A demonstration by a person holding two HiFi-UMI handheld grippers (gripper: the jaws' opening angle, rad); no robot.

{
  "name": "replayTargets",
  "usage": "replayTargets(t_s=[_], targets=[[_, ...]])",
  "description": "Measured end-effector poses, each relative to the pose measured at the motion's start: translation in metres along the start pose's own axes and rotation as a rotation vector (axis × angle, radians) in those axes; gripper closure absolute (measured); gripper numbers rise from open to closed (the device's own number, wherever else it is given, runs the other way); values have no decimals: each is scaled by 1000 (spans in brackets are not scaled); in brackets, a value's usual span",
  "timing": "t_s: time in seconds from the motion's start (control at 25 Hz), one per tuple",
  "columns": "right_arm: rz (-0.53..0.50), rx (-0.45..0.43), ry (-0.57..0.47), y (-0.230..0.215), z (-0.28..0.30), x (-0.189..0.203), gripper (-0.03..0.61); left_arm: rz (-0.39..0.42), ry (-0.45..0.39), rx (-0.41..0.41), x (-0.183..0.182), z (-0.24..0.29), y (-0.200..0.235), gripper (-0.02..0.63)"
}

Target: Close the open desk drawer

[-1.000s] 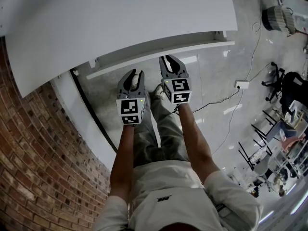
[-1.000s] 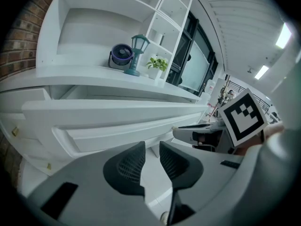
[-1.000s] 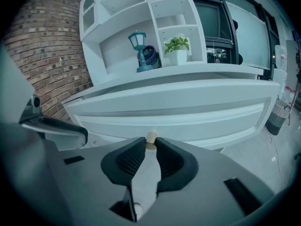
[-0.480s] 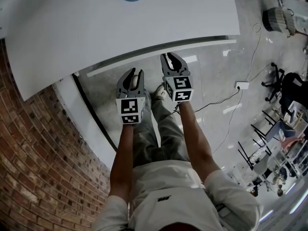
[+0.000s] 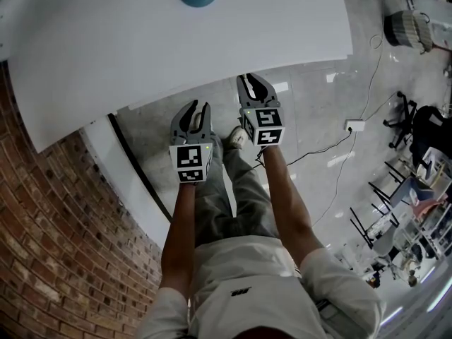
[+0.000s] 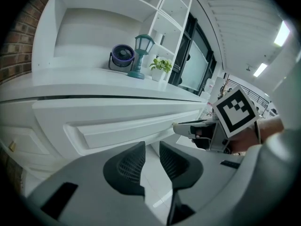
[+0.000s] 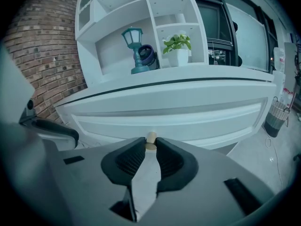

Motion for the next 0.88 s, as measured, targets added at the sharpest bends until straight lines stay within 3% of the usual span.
replayTargets(t_s=[0.88], targets=[[-49, 23, -6, 1, 0, -14, 491, 25, -48, -13, -16, -31, -1, 508]])
Point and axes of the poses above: the fingertips, and each gripper's own axes: z forward along the fingers, y to its left, x out of its underside, the point moved 6 cm from there along -z, backward along the fingers, and after that the axes turned 1 degree about x, right-handed, at the moved point
